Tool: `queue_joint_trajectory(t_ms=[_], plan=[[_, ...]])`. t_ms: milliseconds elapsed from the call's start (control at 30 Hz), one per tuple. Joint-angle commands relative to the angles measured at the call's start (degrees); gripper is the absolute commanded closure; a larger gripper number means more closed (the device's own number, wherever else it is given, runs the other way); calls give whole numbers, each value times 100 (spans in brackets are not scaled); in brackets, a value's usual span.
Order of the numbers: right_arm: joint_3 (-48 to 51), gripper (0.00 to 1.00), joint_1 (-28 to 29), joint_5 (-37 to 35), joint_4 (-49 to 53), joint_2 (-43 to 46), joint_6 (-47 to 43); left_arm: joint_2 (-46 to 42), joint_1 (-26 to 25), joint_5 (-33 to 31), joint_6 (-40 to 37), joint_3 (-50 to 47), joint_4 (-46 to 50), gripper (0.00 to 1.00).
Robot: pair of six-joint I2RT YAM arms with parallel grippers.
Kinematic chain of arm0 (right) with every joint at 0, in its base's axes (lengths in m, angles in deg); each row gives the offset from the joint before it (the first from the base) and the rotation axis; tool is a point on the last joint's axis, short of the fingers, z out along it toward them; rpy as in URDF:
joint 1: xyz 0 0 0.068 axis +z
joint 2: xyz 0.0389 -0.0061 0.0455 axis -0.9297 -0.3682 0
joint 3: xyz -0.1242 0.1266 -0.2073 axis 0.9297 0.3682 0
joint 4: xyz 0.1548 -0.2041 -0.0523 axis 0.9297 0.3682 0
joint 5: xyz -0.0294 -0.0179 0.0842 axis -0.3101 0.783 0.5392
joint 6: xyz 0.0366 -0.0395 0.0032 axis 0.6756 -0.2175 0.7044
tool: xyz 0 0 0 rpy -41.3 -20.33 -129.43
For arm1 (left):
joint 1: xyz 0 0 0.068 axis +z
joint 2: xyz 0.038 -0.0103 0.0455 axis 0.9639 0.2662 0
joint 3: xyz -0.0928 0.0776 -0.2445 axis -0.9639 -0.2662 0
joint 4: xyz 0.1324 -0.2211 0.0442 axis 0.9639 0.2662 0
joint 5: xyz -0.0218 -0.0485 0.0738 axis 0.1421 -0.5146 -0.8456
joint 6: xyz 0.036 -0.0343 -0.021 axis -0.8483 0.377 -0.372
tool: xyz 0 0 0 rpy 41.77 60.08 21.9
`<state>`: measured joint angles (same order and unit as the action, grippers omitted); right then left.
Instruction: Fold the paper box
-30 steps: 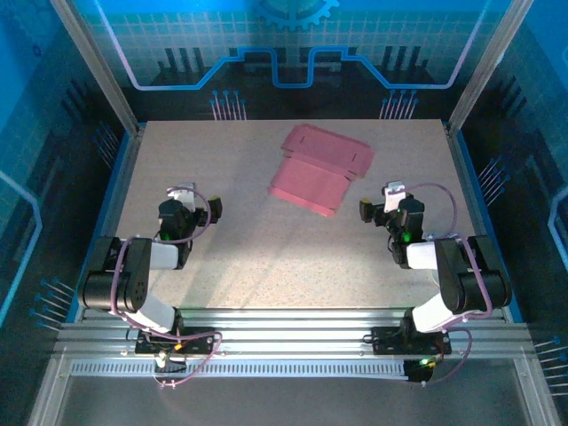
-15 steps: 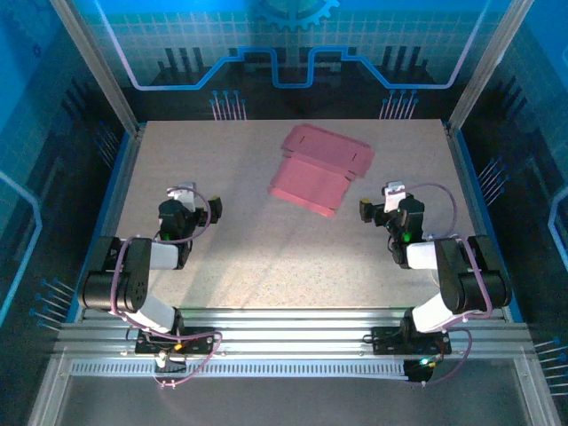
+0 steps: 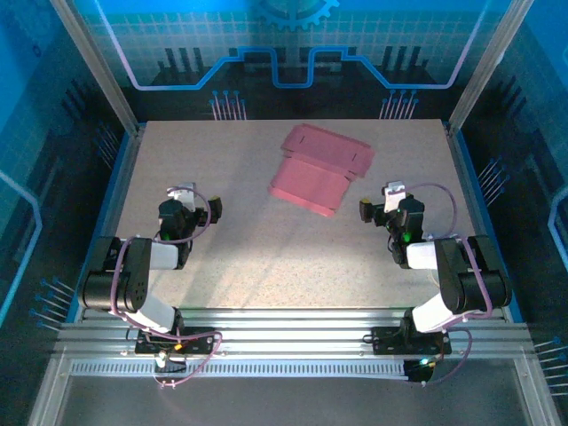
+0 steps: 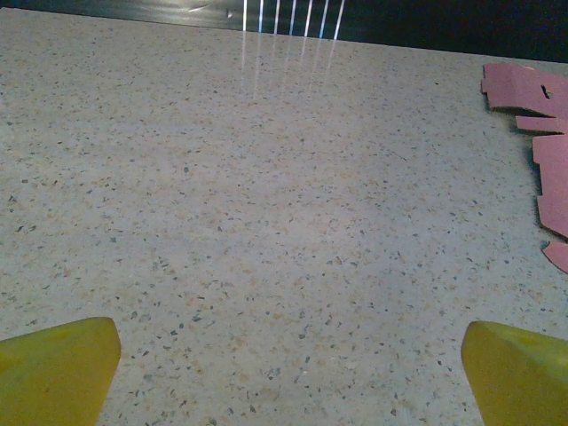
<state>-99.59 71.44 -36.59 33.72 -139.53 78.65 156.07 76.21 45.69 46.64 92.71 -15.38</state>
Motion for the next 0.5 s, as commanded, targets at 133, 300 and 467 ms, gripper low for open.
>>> queue_joint_trajectory(t_ms=[133,300,467], plan=[[-84,0,55,81,-107,-45,-79,33,-38,64,-113,105,-47,1],[-92,0,33,125,-97,-45,-72,37,-38,61,-112,102,-51,1],[-92,0,20,159,-90,-45,-61,35,-41,60,-111,104,-46,1]])
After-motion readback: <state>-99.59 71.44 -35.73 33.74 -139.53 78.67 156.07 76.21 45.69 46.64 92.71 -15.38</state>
